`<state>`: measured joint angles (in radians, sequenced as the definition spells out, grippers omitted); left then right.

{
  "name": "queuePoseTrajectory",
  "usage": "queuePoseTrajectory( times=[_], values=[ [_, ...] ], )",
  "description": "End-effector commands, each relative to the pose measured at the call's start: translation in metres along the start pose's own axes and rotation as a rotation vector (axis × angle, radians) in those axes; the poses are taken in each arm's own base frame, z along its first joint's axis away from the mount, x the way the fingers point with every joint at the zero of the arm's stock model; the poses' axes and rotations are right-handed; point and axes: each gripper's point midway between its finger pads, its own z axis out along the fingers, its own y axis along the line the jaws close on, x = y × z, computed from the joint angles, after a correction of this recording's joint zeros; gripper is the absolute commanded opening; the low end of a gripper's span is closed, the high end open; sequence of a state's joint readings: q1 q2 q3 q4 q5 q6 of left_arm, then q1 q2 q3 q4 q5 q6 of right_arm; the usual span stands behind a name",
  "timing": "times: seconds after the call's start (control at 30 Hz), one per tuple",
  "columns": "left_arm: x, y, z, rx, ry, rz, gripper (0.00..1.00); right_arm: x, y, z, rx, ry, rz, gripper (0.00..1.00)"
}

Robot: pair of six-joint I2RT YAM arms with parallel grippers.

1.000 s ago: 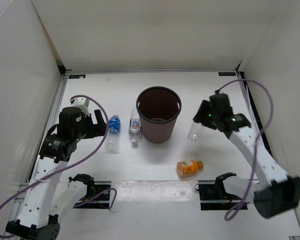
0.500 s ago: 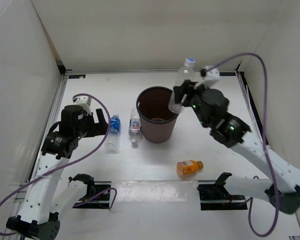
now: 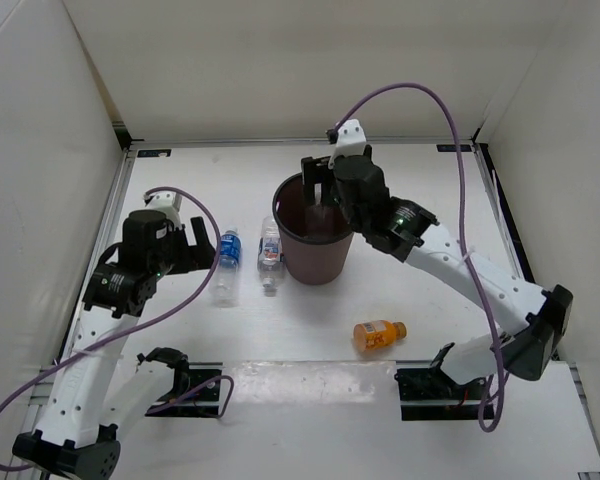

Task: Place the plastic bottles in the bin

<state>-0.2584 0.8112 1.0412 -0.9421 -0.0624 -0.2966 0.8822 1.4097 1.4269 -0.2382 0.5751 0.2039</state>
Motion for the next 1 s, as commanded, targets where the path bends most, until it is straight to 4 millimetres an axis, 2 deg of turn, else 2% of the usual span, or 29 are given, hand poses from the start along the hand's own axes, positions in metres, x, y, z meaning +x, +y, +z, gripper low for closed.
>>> queuePoseTrajectory(
  times=[0.0,0.03,0.07,0.1,0.13,0.17,0.2,0.23,0.27,0.3,0.33,0.37,0.4,0.43,0.47,0.5,0.53,0.57,0.63,0.67,0.7,0.73,0.83,0.87,0.97],
  values=[
    [0.000,0.000,0.000,-0.003,0.004,0.003,1.00,-0.056,-0.015,-0.045,0.037,-0.087,-0.021,0.90],
    [0.000,0.000,0.000,-0.001,0.006,0.004,1.00,-0.078,-0.034,-0.063,0.056,-0.126,0.023,0.90],
    [0.000,0.001,-0.001,-0.008,0.001,0.002,1.00,-0.077,-0.040,-0.070,0.065,-0.115,0.094,0.90],
    [-0.001,0.002,-0.002,-0.011,-0.005,0.001,1.00,-0.059,-0.058,-0.091,0.095,-0.045,0.078,0.90],
    [-0.002,0.003,-0.003,-0.014,-0.009,0.000,1.00,-0.042,-0.063,-0.096,0.111,-0.011,0.079,0.90],
    [-0.002,0.003,-0.004,-0.018,-0.015,0.000,1.00,-0.017,-0.082,-0.111,0.172,0.025,0.066,0.90],
    [-0.003,0.004,-0.006,-0.022,-0.018,-0.001,1.00,-0.010,-0.086,-0.134,0.153,0.012,0.156,0.90],
    [-0.001,0.004,-0.005,-0.020,-0.014,0.001,1.00,0.031,-0.084,-0.139,0.140,0.091,0.112,0.90],
    [-0.002,0.004,-0.006,-0.020,-0.022,-0.003,1.00,0.047,-0.087,-0.146,0.153,0.110,0.168,0.90],
    [-0.003,0.003,-0.006,-0.015,-0.024,-0.002,1.00,0.077,-0.089,-0.166,0.110,0.132,0.230,0.90],
    [-0.003,0.003,-0.005,-0.014,-0.022,-0.001,1.00,0.091,-0.088,-0.173,0.087,0.164,0.239,0.90],
    [-0.002,0.003,-0.004,-0.012,-0.017,0.000,1.00,0.112,-0.089,-0.190,0.052,0.234,0.274,0.90],
    [-0.003,0.003,-0.004,-0.014,-0.017,-0.001,1.00,0.137,-0.088,-0.198,0.032,0.290,0.277,0.90],
    [-0.002,0.002,-0.002,-0.014,-0.006,0.000,1.00,0.164,-0.089,-0.212,0.062,0.401,0.364,0.90],
    [-0.001,0.001,-0.002,-0.007,-0.004,0.002,1.00,0.176,-0.082,-0.222,0.025,0.461,0.400,0.90],
    [-0.001,0.000,-0.002,-0.003,0.000,0.003,1.00,0.203,-0.078,-0.228,0.013,0.542,0.366,0.90],
    [-0.001,-0.001,-0.002,0.003,0.002,0.006,1.00,0.213,-0.070,-0.234,0.014,0.597,0.431,0.90],
    [-0.002,0.000,-0.002,0.002,-0.001,0.006,1.00,0.228,-0.066,-0.241,0.008,0.657,0.399,0.90],
    [-0.003,0.000,-0.004,0.002,-0.011,0.008,1.00,0.250,-0.065,-0.251,0.061,0.742,0.322,0.90],
    [-0.003,0.001,-0.006,-0.003,-0.015,0.007,1.00,0.257,-0.075,-0.253,0.114,0.753,0.271,0.90],
    [-0.004,0.002,-0.008,-0.005,-0.029,0.009,1.00,0.267,-0.072,-0.253,0.192,0.776,0.253,0.90],
    [-0.004,0.003,-0.008,-0.010,-0.030,0.008,1.00,0.274,-0.071,-0.257,0.198,0.794,0.205,0.90],
    [-0.003,0.004,-0.009,-0.011,-0.031,0.004,1.00,0.297,-0.068,-0.257,0.277,0.849,0.105,0.90],
    [-0.002,0.004,-0.009,-0.013,-0.031,0.004,1.00,0.304,-0.055,-0.252,0.259,0.859,0.105,0.90],
    [-0.002,0.003,-0.008,-0.007,-0.025,0.006,1.00,0.322,-0.048,-0.238,0.283,0.868,0.094,0.90]
  ],
)
